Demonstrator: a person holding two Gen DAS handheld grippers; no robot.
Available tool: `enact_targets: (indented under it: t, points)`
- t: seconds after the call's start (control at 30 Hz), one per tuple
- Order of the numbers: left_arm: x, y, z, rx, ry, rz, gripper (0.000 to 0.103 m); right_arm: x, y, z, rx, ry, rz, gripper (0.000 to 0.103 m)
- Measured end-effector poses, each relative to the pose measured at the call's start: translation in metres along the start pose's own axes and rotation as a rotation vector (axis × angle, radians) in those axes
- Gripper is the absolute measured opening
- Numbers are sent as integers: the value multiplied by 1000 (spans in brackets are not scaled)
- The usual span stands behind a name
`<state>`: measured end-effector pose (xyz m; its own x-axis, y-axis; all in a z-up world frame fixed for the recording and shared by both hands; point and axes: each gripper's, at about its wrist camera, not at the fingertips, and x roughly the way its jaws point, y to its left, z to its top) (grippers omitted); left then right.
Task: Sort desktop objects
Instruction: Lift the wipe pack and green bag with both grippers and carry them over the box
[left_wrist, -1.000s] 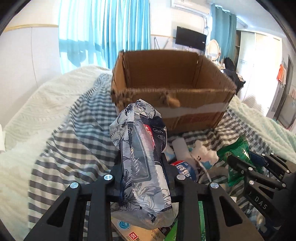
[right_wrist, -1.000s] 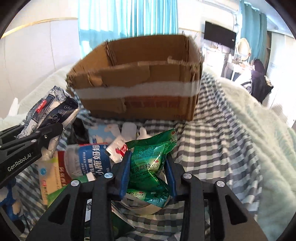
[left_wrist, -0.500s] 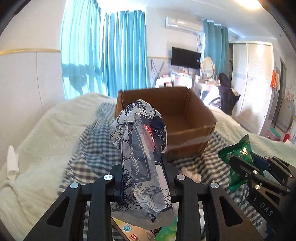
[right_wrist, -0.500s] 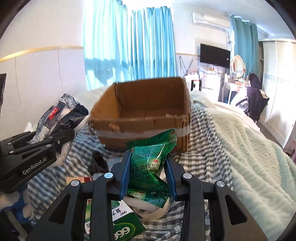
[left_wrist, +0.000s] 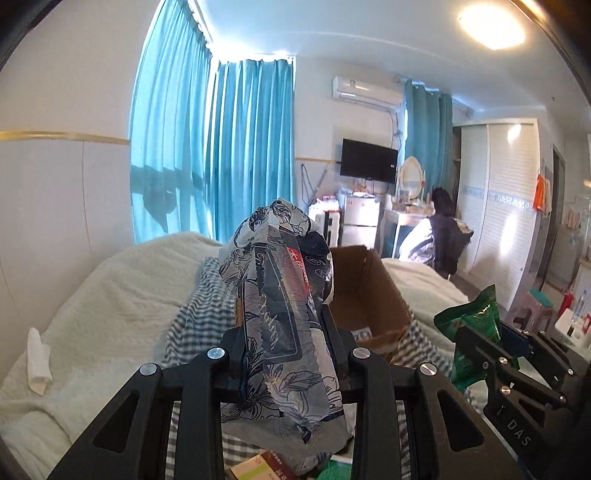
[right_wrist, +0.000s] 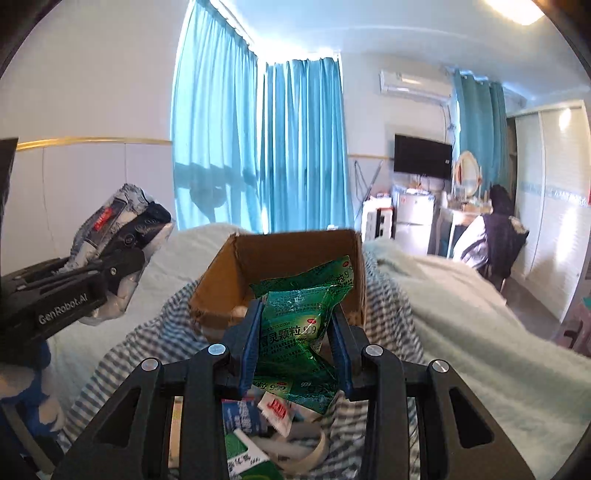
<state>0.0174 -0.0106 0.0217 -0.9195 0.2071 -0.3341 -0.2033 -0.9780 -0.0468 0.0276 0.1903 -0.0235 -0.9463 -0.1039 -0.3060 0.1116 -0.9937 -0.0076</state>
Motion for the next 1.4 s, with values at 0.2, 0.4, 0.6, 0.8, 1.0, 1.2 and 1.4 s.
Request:
enact_targets:
  t: [0.2, 0.4, 0.6, 0.8, 1.0, 1.2, 1.4]
  points:
    - [2, -1, 18, 12, -38, -4, 30, -3, 5, 28, 7, -61, 1, 34]
    - [14, -1, 30, 26, -62, 13, 30, 1, 5, 51, 1, -93, -10, 34]
    - [30, 5, 37, 31, -70, 20, 30, 15, 4, 67, -25, -121, -18, 34]
    - [49, 6, 41, 48, -71, 35, 30, 41, 1, 74, -44, -122, -27, 34]
    - [75, 0, 41, 60, -52, 42, 30, 73, -9, 74, -35, -96, -17, 34]
    - [109, 1, 39, 56, -12, 36, 30, 105, -14, 70, -52, -73, -26, 34]
    - [145, 1, 32, 64, 30, 34, 30, 137, -17, 63, -73, -43, -22, 34]
